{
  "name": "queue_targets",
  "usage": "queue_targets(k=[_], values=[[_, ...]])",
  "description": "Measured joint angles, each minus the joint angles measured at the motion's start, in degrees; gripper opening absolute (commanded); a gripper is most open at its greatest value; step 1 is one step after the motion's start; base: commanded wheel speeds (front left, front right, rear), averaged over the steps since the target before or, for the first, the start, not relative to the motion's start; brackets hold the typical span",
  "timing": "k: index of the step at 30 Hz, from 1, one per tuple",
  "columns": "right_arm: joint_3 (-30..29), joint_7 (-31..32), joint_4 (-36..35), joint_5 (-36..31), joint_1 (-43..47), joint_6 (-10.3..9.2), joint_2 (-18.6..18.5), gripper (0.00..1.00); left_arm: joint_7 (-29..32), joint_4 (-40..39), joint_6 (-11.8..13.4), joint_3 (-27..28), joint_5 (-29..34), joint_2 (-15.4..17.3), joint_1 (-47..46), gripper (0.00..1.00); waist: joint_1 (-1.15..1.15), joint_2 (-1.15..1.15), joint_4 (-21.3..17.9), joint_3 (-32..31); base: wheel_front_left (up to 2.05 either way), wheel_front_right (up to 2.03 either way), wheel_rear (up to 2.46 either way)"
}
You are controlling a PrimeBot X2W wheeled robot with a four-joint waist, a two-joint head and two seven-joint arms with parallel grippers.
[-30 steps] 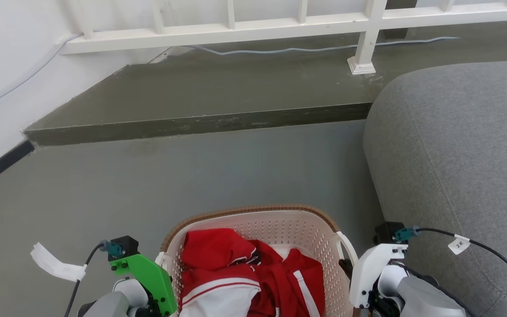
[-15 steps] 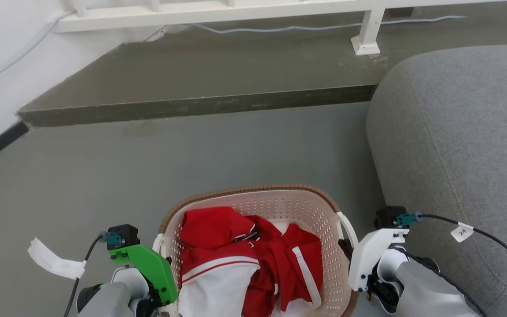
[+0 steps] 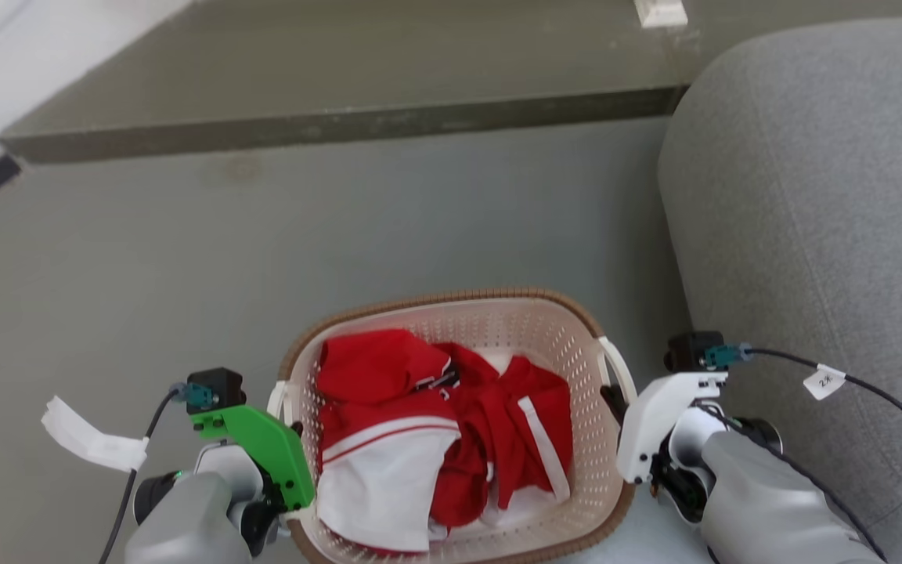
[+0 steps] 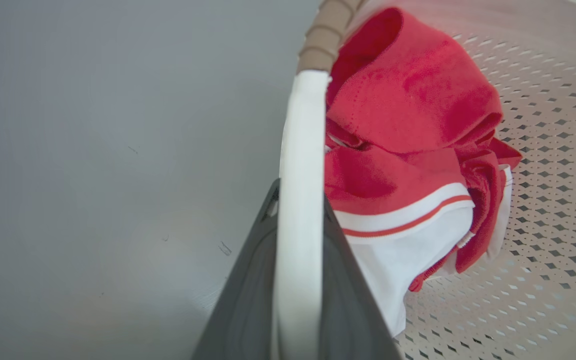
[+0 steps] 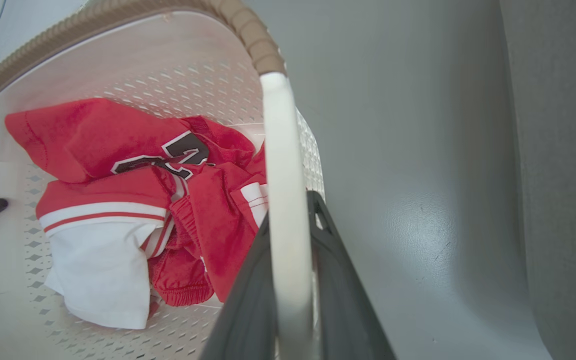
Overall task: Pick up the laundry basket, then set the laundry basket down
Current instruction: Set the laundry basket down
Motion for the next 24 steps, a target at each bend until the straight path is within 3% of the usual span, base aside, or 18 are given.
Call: queue_targets(k=[24], values=[[0.8,-4.0,-0.1,-2.0,-10.7,-0.96,-1.1,0.0,-2.6,-0.5,0.2,1.0,0.0,0.1,-9.7,0.0,0.0,0.0,0.3,17.9,0.0,0.0,0.0]])
